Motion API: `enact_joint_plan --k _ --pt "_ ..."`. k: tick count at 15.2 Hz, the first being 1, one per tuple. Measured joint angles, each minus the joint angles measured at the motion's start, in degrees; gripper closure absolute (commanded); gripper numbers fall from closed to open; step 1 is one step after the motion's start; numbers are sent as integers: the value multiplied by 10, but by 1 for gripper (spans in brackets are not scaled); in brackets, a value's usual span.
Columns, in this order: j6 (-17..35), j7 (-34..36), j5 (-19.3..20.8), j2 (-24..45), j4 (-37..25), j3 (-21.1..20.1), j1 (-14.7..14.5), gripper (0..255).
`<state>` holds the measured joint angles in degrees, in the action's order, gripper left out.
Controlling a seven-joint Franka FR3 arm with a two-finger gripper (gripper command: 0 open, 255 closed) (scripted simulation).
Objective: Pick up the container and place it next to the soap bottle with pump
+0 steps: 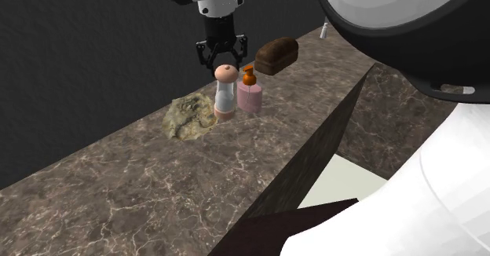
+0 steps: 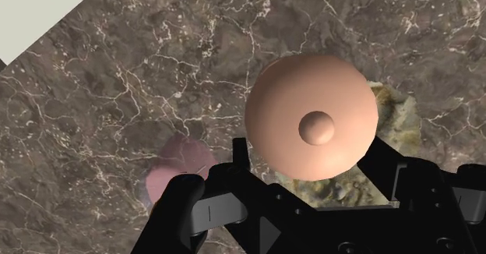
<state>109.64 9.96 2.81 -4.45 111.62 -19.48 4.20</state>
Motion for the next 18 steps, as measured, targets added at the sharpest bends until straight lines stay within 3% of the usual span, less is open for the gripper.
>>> enact_joint_plan --k 18 --pt "134 20 19 39 99 -3 -1 255"
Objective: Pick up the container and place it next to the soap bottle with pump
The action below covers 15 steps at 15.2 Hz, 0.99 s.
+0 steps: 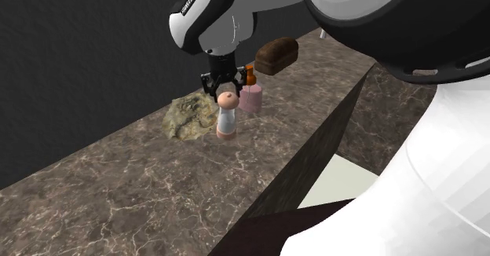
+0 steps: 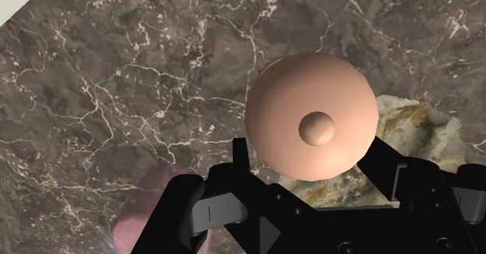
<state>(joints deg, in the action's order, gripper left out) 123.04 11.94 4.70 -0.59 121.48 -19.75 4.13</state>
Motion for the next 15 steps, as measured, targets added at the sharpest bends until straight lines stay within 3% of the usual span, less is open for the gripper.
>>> enact_joint_plan --k 9,10,15 --pt "19 4 4 8 12 0 0 255" --pt "19 4 4 8 12 0 0 0" --pt "19 4 4 8 12 0 0 0"
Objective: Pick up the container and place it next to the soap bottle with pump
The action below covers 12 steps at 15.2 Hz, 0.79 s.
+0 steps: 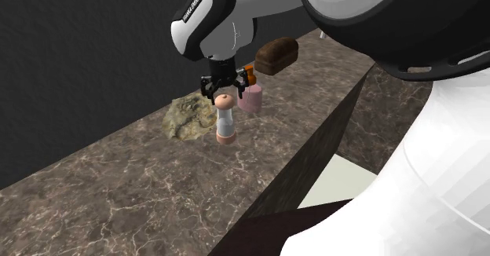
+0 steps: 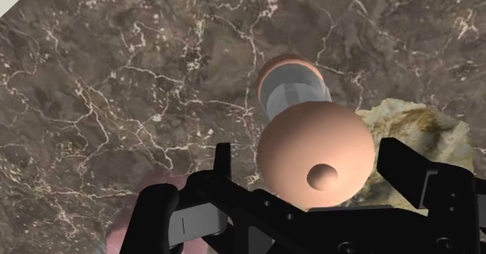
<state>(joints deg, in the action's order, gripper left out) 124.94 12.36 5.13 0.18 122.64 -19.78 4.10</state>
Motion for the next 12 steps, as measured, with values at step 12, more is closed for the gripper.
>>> enact_joint_plan --k 12 --pt "-69 -11 -16 -31 -41 -1 -1 0"
